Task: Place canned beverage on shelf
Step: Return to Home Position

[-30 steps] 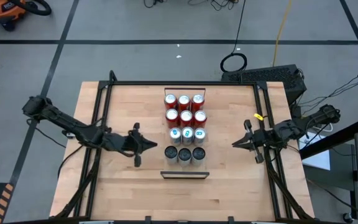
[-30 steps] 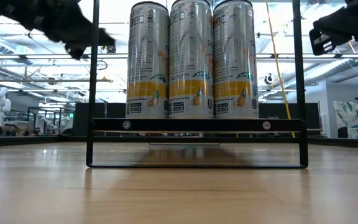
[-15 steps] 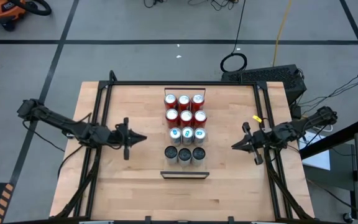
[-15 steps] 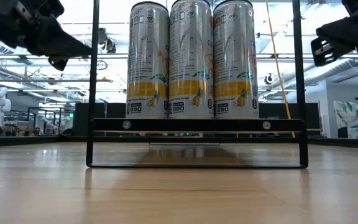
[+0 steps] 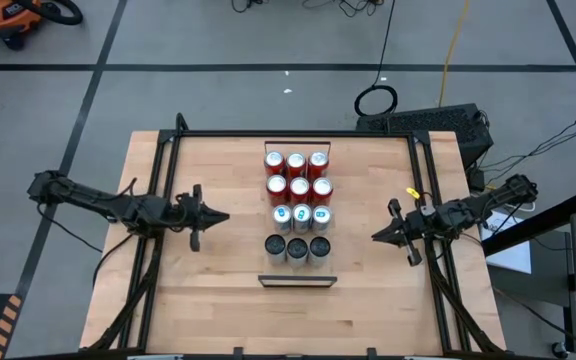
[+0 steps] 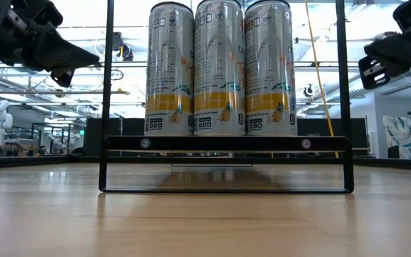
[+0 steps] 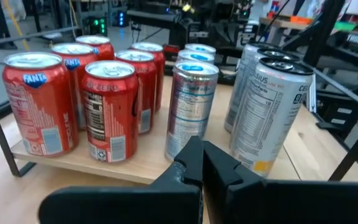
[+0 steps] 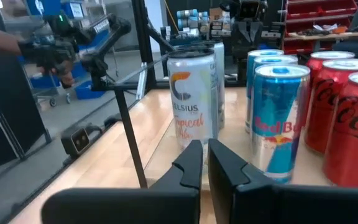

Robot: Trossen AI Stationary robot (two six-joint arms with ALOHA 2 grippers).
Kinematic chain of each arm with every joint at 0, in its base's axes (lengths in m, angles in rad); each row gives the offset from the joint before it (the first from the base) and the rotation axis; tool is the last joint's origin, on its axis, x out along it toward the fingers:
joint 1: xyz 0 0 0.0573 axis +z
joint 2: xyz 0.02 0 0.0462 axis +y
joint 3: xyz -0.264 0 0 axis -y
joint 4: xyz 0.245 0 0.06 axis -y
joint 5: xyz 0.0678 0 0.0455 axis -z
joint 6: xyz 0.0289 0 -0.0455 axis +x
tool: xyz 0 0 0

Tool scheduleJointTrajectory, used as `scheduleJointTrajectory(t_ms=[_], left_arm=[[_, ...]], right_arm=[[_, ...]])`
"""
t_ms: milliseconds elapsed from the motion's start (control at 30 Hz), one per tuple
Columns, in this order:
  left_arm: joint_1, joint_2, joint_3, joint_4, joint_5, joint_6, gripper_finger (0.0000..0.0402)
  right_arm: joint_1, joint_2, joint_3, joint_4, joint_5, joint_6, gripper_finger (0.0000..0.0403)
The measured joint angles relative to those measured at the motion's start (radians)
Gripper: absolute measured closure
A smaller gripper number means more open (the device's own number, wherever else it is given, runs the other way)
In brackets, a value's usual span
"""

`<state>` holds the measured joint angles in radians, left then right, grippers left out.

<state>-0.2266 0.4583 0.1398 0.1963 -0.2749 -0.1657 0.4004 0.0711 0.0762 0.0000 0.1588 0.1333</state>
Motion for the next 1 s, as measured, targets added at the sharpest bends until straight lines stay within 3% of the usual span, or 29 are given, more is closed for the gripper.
scheduleJointTrajectory(t_ms=[167,1000], left_arm=[[0.004,-0.072,-0.028,0.004,0.009,0.033,0.04],[0.004,-0.416,-0.043,-0.257,0.013,0.127,0.0402]], right_arm=[[0.0,-0.02,-0.045,0.077,-0.001,0.015,0.0403],[0.0,-0.067,-0.052,0.06,0.0,-0.014,0.0403]])
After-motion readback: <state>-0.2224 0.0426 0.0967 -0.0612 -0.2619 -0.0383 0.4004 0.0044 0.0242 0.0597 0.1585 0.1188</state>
